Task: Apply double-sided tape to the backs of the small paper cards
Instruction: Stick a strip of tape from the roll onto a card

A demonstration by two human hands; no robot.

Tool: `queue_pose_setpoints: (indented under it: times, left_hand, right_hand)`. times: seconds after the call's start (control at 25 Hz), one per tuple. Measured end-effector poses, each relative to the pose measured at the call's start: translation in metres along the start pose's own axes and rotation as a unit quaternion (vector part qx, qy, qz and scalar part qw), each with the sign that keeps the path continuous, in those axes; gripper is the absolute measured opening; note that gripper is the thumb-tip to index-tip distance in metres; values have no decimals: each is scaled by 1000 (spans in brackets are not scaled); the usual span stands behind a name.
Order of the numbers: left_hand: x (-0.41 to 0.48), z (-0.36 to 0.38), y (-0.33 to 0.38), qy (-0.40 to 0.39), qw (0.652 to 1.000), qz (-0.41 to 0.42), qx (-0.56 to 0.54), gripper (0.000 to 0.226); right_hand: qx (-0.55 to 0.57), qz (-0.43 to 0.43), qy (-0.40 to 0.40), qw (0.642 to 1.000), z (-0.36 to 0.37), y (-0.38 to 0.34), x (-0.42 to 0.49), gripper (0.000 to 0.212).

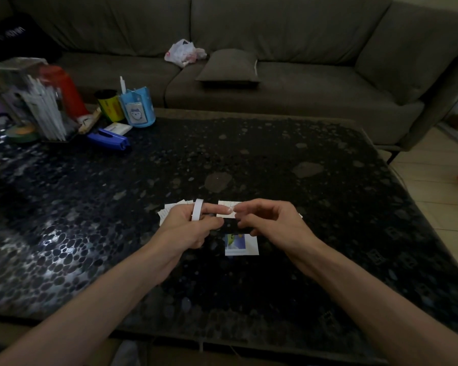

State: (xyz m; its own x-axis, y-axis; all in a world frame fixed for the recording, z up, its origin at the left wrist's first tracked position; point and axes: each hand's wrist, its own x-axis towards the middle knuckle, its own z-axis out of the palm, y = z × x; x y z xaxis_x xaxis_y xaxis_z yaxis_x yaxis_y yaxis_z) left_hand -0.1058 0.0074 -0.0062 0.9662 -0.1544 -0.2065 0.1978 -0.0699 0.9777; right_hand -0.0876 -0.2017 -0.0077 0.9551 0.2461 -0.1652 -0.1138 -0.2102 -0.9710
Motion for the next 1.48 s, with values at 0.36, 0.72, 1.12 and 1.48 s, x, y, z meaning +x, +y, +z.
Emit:
queue_pose_setpoints:
  times: [0.36, 0.72, 1.12, 1.48]
  left_hand:
    - [-2, 1, 3, 4, 1000, -7, 1, 20]
    - [-4, 1, 4, -6, 1000, -6, 17, 22]
    - [5, 5, -9, 42, 996, -39, 69, 32]
    - [12, -3, -14, 120, 989, -51, 65, 37]
  right_hand:
    - [14, -13, -20, 1000, 0, -3, -2, 28]
    - [10, -4, 15, 1000, 1, -3, -4, 7]
    - [-74, 21, 69, 995, 7, 8, 1, 13]
    - [-98, 37, 103, 989, 11, 13, 7, 18]
